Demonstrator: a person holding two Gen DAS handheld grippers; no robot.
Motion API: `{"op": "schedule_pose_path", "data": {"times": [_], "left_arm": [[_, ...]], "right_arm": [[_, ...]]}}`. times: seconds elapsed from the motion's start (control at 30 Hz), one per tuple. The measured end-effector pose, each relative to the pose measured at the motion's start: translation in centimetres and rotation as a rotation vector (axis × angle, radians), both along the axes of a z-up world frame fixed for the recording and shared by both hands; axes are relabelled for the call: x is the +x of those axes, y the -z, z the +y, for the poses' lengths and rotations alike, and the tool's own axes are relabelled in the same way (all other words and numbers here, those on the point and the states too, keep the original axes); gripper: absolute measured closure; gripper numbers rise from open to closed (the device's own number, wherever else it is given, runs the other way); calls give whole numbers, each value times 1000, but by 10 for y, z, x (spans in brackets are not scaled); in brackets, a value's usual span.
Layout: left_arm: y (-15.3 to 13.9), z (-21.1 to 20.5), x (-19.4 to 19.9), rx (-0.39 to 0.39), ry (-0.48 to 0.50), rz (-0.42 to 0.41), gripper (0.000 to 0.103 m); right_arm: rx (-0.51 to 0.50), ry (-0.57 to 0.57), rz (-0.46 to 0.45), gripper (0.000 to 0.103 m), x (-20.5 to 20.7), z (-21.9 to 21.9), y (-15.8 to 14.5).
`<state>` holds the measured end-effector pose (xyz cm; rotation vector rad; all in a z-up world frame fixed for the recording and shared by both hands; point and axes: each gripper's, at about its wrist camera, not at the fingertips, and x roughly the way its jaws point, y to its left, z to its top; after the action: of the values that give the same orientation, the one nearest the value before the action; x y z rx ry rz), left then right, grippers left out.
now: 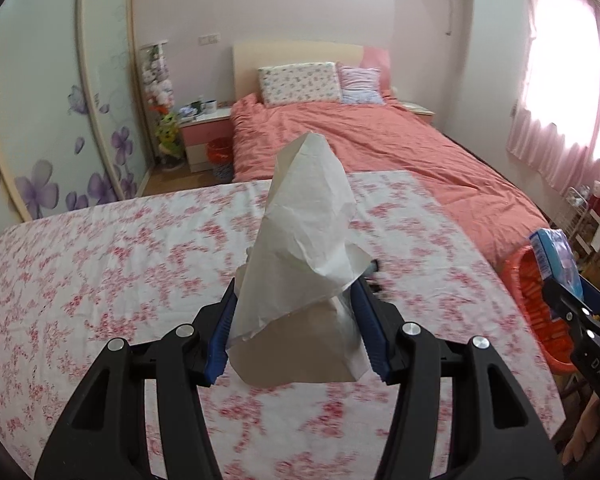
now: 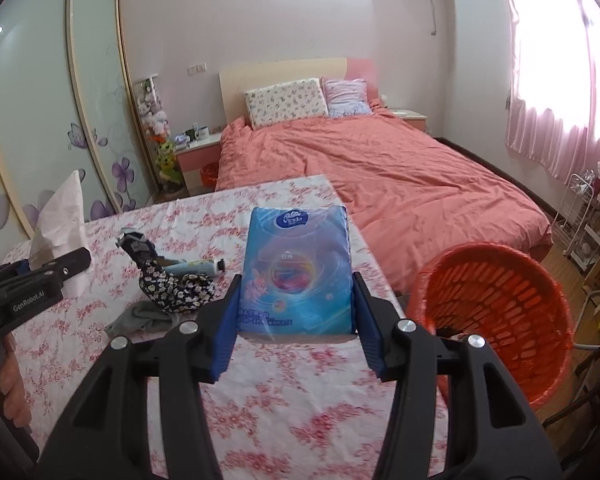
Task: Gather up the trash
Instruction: 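Carry the tissue and blue pack over the orange basket and open both tools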
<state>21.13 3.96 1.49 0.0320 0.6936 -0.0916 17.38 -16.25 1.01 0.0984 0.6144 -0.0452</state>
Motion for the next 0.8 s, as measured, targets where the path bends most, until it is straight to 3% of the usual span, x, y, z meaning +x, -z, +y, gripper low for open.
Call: {"op": "schedule_pose_path", "data": {"times": [0.4, 0.8], "left_arm": [[-10, -86, -19, -15, 207, -29, 48], [5, -170, -17, -29, 381, 4, 48]], "right_arm": [[17, 121, -52, 52, -35, -71, -13], [56, 273, -61, 52, -57, -154, -2]]}}
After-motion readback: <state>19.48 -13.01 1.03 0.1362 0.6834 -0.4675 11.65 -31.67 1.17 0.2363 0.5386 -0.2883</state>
